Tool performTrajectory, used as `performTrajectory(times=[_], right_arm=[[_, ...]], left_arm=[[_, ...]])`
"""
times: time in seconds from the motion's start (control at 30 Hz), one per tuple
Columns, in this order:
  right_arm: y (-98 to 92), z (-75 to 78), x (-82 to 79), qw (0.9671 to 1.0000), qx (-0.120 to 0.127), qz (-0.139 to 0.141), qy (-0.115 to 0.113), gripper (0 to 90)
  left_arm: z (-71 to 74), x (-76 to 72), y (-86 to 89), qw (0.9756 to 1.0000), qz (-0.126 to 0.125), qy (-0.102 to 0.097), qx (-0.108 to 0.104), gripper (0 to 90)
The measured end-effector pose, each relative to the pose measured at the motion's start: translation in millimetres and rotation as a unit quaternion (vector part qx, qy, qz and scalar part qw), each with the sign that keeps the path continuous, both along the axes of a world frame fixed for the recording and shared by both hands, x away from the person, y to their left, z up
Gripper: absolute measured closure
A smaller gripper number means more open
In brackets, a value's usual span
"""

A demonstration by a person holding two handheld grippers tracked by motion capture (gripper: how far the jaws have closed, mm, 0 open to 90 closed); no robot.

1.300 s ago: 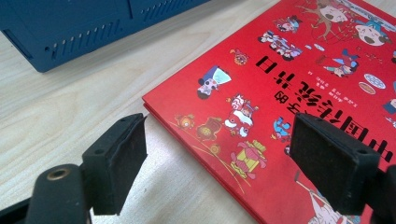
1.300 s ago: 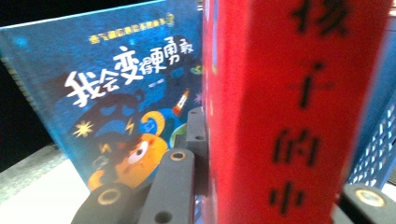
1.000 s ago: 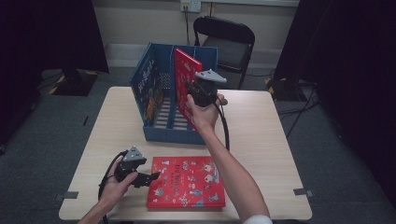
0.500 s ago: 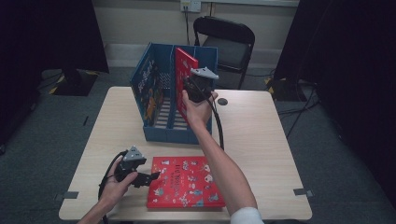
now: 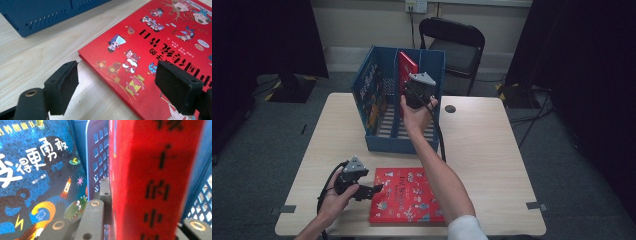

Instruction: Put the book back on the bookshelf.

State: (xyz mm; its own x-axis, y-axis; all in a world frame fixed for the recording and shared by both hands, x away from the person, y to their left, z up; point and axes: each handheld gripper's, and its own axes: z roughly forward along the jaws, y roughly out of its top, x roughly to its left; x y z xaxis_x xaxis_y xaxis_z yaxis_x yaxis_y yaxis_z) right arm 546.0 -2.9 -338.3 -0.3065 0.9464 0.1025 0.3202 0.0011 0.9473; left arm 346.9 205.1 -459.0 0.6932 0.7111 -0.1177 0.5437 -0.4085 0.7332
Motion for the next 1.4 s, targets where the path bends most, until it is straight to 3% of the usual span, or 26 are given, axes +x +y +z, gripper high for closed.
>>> performTrajectory(times=[0.37,0.5,0.6,0.77,0.93,0.97,1.07,1.23,1.4], right_arm=[[1.9,-34.0,-4.4,1.0000,-0.006,0.007,0.003,80.3],[0.0,-35.7,-8.9,0.9995,-0.022,0.020,-0.001,79.6],[-2.6,-39.8,-13.9,0.9981,-0.048,0.036,-0.013,78.6],[-5.8,-45.0,-20.3,0.9969,-0.058,0.051,-0.014,78.8],[-12.6,-48.8,-23.5,0.9965,-0.049,0.065,-0.017,78.1],[-15.1,-48.9,-24.4,0.9960,-0.042,0.077,-0.014,73.3],[-19.6,-47.4,-28.6,0.9951,-0.043,0.088,-0.017,71.9],[-30.6,-45.3,-37.3,0.9932,-0.041,0.109,-0.007,71.0],[-38.1,-52.9,-47.8,0.9913,-0.040,0.125,0.008,70.3]], left_arm=[[1.3,-0.6,0.7,1.0000,0.001,-0.004,-0.004,18.8],[1.4,-0.1,1.1,1.0000,0.000,-0.003,0.000,18.8],[1.5,-0.7,0.4,1.0000,0.001,-0.004,-0.001,18.9],[1.7,-1.2,-0.5,1.0000,-0.002,-0.005,-0.002,18.9],[2.1,-0.7,1.3,1.0000,0.001,-0.004,0.000,19.0],[1.9,-1.0,0.9,1.0000,0.003,-0.003,-0.005,19.0],[1.9,-0.9,0.9,1.0000,0.003,-0.002,-0.004,18.9],[1.3,-0.9,-1.0,1.0000,-0.002,-0.001,-0.001,19.0],[1.0,-1.1,-1.6,1.0000,0.001,0.000,-0.001,19.0]])
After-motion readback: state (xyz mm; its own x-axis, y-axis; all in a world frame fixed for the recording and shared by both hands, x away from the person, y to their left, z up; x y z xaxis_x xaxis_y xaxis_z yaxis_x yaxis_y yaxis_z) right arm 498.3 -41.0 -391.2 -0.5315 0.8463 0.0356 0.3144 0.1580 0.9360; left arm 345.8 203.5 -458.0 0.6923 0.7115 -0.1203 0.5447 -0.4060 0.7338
